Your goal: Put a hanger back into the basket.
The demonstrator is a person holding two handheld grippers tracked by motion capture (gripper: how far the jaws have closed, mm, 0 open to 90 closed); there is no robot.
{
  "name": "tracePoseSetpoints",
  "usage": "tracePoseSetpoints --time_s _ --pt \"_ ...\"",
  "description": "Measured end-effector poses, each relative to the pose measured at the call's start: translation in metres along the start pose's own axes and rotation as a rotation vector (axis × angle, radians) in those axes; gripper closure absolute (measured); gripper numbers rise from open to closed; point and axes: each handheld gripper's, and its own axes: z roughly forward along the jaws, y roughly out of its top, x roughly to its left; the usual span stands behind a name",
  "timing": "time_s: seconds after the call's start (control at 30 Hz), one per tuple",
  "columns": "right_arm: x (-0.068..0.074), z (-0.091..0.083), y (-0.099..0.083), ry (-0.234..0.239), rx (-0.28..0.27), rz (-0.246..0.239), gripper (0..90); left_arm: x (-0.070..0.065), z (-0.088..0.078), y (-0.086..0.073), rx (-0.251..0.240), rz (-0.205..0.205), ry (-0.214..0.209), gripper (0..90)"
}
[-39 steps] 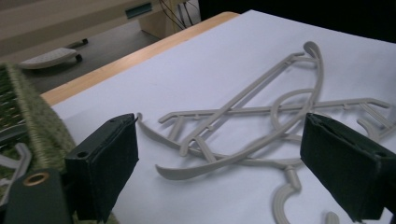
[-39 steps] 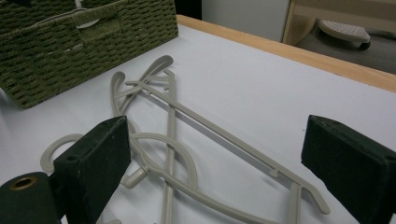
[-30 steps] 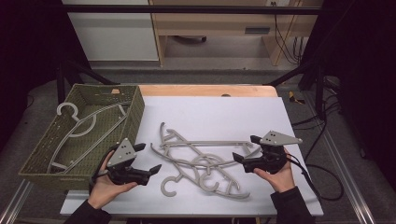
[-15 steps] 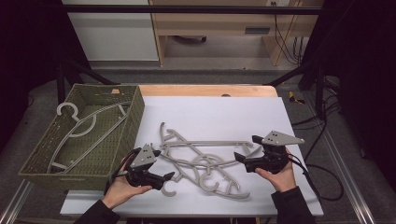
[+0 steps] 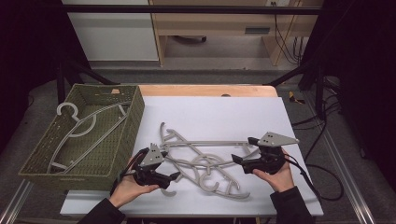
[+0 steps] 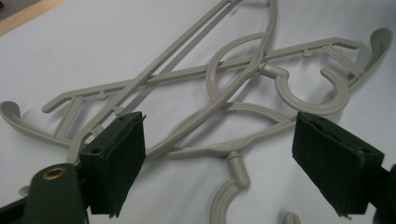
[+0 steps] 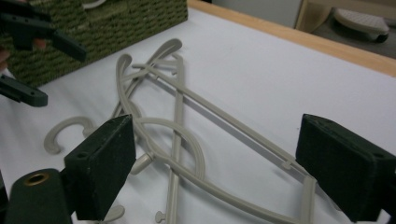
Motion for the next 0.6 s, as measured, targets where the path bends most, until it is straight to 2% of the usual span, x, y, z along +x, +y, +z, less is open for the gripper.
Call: tracePoseSetpoints --time_s 0.1,0.23,0.43,0.57,0.6 --pt "-0.002 0.014 -0.004 0.016 0.053 -0.038 17.7 -0.001 0.0 -0.004 0.003 -0.005 -0.002 16.7" --pt "-0.003 0.038 -0.013 0.032 0.162 -0.06 19.9 -0.003 -0.001 -0.008 -0.004 -0.018 -0.004 16.7" --pt "-0.009 0.059 -0.03 0.047 0.28 -0.061 28.0 -0.004 -0.002 -0.01 -0.007 -0.021 -0.006 16.2" --pt "-0.012 0.068 -0.036 0.05 0.333 -0.087 34.4 -0.004 -0.001 -0.01 -0.007 -0.022 -0.005 16.2" --pt "-0.011 0.07 -0.037 0.047 0.343 -0.066 35.4 -0.004 -0.001 -0.01 -0.006 -0.022 -0.005 16.2"
